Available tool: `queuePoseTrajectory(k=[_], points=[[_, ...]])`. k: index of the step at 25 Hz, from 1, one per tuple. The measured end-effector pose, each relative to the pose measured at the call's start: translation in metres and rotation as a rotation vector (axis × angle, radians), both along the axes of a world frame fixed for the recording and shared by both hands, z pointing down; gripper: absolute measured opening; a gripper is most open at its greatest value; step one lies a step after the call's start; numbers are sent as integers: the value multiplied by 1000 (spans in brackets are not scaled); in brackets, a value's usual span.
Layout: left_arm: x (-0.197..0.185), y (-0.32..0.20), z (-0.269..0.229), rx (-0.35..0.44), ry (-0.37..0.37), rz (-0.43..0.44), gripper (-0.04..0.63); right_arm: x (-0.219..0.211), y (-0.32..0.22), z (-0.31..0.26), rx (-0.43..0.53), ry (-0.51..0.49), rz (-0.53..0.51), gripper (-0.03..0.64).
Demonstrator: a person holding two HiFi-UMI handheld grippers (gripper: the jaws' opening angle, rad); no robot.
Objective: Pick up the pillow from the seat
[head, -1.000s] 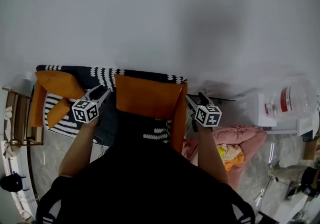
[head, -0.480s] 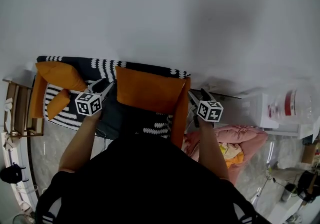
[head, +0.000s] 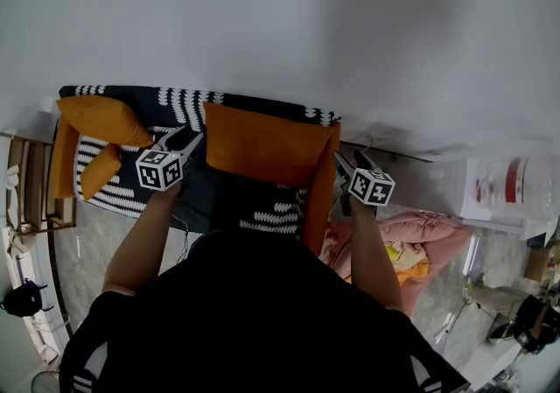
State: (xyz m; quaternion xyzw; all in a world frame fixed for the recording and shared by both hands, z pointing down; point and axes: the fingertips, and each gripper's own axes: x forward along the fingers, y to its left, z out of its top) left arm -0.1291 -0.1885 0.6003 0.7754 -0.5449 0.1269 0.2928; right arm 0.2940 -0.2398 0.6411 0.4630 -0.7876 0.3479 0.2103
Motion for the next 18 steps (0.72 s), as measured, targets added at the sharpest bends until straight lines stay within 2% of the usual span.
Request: queuePoseTrajectory(k=[18], points=[[-12, -33, 70, -97, 10, -7, 206, -4, -11, 75, -111, 23, 43, 337]])
